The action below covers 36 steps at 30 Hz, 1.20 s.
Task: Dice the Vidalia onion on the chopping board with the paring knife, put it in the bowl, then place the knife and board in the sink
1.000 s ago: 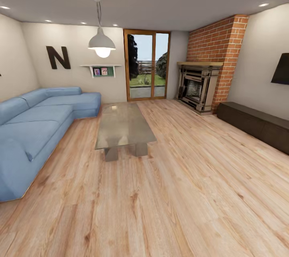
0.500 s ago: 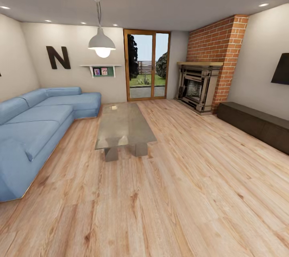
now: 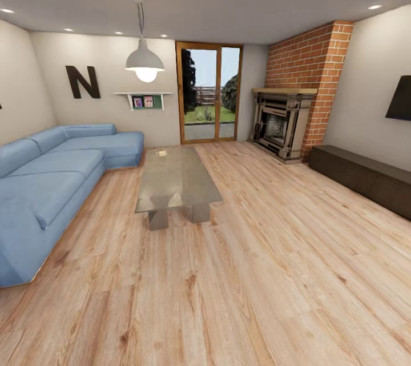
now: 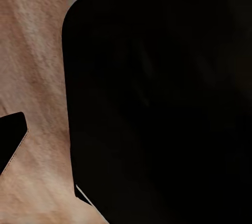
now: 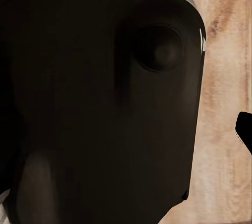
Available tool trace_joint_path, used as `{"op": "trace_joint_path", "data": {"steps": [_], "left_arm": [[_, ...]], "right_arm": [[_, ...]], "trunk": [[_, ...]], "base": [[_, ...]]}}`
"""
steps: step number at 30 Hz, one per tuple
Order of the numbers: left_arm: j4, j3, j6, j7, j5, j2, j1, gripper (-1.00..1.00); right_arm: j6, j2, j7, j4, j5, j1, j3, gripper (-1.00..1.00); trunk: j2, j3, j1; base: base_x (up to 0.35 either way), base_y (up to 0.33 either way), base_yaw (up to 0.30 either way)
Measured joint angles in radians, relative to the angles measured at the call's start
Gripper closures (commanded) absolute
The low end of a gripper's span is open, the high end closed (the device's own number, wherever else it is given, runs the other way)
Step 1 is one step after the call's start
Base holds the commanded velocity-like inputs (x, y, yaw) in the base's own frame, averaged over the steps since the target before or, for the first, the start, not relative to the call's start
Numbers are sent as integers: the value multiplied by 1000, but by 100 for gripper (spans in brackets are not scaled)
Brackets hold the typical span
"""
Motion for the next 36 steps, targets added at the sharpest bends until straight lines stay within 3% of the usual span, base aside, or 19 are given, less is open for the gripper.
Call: {"op": "trace_joint_path", "data": {"steps": [10,15,17,19,22,26,31,36], "left_arm": [[-192,2,-3,5,1,32,0,-100],[-313,4,-4,5,1,46,0,-100],[-424,5,-4,5,1,50,-1,-100],[-482,5,-5,5,0,51,0,-100],[-550,5,-27,5,0,60,0,-100],[-551,5,-78,6,1,64,0,-100],[-516,5,-98,10,1,63,0,-100],[-503,3,-102,13,2,62,0,-100]], "right_arm": [[-132,-1,0,-105,1,0,0,-100],[-162,-6,-1,-261,2,0,0,-100],[-166,-7,-1,-409,3,-1,-1,-100],[-167,-7,-1,-489,2,0,-1,-100],[-168,-7,-1,-568,2,0,-1,-100],[-195,-5,0,-589,2,0,0,-100],[-284,-4,2,-578,0,0,3,-100],[-322,-2,4,-526,-1,0,3,-100]], "trunk": [[0,0,0],[0,0,0],[0,0,0],[0,0,0],[0,0,0],[0,0,0],[0,0,0],[0,0,0]], "base": [[0,0,0],[0,0,0],[0,0,0],[0,0,0],[0,0,0],[0,0,0],[0,0,0],[0,0,0]]}}
